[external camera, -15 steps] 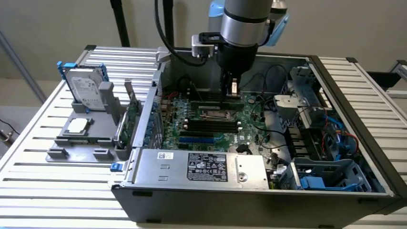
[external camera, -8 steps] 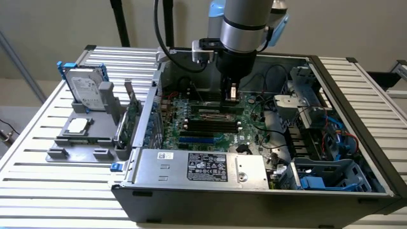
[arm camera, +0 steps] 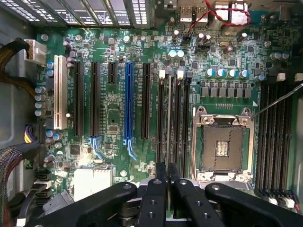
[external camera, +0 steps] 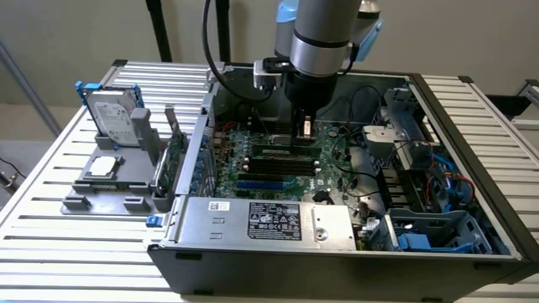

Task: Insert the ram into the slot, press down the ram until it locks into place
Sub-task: 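Insert the ram into the slot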

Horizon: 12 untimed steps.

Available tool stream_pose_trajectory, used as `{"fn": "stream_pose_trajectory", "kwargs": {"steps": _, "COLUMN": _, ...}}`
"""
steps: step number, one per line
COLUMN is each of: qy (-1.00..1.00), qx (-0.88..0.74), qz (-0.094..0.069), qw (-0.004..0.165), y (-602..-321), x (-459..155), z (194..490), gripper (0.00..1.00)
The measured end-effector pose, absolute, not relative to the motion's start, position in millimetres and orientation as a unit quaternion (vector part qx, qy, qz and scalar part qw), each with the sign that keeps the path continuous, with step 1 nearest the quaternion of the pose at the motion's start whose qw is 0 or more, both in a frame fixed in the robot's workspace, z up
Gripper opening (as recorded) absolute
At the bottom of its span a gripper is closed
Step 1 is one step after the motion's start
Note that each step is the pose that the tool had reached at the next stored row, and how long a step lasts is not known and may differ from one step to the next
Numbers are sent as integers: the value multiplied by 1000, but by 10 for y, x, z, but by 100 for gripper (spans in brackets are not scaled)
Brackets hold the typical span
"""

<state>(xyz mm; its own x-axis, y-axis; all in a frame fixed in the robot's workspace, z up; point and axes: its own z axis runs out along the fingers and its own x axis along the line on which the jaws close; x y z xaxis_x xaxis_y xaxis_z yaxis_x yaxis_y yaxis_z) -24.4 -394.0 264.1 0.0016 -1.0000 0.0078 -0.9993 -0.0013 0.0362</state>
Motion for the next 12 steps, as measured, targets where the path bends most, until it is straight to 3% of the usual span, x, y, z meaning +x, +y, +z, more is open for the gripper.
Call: {"fn": "stream_pose_trajectory", "kwargs": {"steps": 12, "qy": -706, "qx": 707, "qz": 5, "qw": 30, "y": -3899, "x": -278, "z": 2506, "gripper": 13}}
